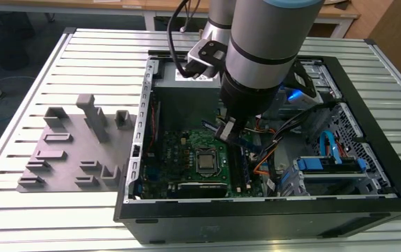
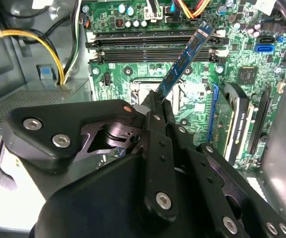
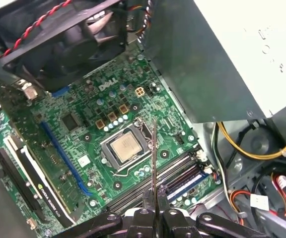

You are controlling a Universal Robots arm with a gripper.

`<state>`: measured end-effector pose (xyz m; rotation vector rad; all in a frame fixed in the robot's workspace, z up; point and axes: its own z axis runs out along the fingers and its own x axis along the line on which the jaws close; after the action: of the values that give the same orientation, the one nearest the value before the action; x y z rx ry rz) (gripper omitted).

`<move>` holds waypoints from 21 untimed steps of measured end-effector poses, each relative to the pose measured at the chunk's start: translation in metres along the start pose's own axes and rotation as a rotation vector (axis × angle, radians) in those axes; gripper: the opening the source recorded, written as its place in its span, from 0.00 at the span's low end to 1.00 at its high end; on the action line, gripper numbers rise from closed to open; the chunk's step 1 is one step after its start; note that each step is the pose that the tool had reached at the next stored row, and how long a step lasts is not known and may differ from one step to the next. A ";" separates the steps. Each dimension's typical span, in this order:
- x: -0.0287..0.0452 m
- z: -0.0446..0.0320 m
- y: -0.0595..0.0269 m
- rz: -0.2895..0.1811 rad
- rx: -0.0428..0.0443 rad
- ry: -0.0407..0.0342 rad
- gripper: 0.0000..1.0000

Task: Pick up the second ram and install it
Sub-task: 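Insert the second ram into the second slot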

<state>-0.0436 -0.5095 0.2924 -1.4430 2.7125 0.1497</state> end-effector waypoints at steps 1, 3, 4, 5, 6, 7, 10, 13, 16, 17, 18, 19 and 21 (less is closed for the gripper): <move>0.0000 0.0000 0.0000 0.009 0.0009 -0.0005 0.11; 0.0000 0.0001 0.0000 0.027 0.0028 -0.0015 0.11; 0.0000 0.0001 0.0000 0.036 0.0037 -0.0021 0.11; 0.0000 0.0001 0.0000 0.046 0.0047 -0.0026 0.11; 0.0000 0.0001 0.0000 0.054 0.0056 -0.0030 0.11; 0.0000 0.0001 0.0000 0.063 0.0065 -0.0036 0.11; 0.0000 0.0001 0.0000 0.089 0.0092 -0.0049 0.11; 0.0000 0.0001 0.0000 0.115 0.0119 -0.0063 0.11; 0.0000 0.0002 0.0000 0.138 0.0143 -0.0076 0.11; 0.0000 0.0002 0.0000 0.146 0.0151 -0.0080 0.11; 0.0000 0.0002 0.0000 0.153 0.0159 -0.0085 0.11; 0.0000 0.0002 0.0000 0.162 0.0168 -0.0089 0.11; 0.0000 0.0002 0.0000 0.177 0.0183 -0.0098 0.11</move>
<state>-0.0435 -0.5095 0.2922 -1.1934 2.8226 0.1398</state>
